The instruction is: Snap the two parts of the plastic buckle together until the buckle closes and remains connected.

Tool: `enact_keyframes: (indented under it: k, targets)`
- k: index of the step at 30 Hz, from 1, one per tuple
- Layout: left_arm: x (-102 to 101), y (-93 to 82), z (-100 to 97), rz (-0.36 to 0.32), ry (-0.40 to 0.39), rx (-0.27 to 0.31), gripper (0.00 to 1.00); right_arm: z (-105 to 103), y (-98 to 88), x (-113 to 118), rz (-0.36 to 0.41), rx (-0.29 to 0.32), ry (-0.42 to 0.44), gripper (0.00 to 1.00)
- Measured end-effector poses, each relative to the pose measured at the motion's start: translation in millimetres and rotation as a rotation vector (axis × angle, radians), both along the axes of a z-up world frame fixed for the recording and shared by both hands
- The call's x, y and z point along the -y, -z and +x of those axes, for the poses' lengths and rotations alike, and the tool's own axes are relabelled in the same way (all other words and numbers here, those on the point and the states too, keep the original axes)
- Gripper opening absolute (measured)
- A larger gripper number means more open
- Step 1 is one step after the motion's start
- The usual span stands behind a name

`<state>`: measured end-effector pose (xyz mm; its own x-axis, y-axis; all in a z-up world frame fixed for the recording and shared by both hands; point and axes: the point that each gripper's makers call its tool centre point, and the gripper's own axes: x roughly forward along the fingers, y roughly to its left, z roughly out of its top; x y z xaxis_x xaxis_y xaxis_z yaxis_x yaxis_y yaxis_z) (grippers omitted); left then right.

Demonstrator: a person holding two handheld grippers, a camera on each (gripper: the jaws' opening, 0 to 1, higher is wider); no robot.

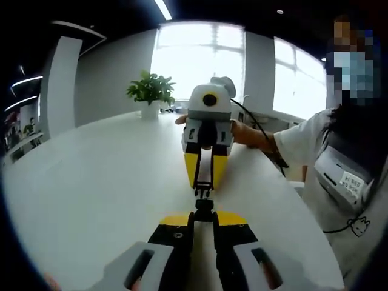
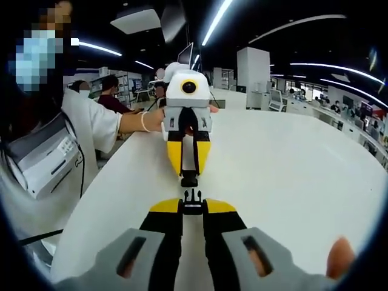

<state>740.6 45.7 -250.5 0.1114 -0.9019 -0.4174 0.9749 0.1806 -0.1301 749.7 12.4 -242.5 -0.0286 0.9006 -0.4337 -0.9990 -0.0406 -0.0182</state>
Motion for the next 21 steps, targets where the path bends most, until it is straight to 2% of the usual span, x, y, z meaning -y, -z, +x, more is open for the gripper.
enact_keyframes:
  k: [7, 15, 21]
  targets:
    - [3, 1.8, -1.2, 0.001, 0.002, -0.007, 0.12, -4, 4.7, -3, -0.012, -0.012, -0.009, 0.13]
    - [6, 12.3, -2.3, 0.028, 0.006, -0.010, 0.12, -9, 10.1, -5, -0.019, -0.035, -0.028, 0.13]
    - [7, 14.8, -4.8, 0.025, 0.004, -0.014, 0.12, -9, 8.9, -6, -0.026, -0.011, -0.032, 0.13]
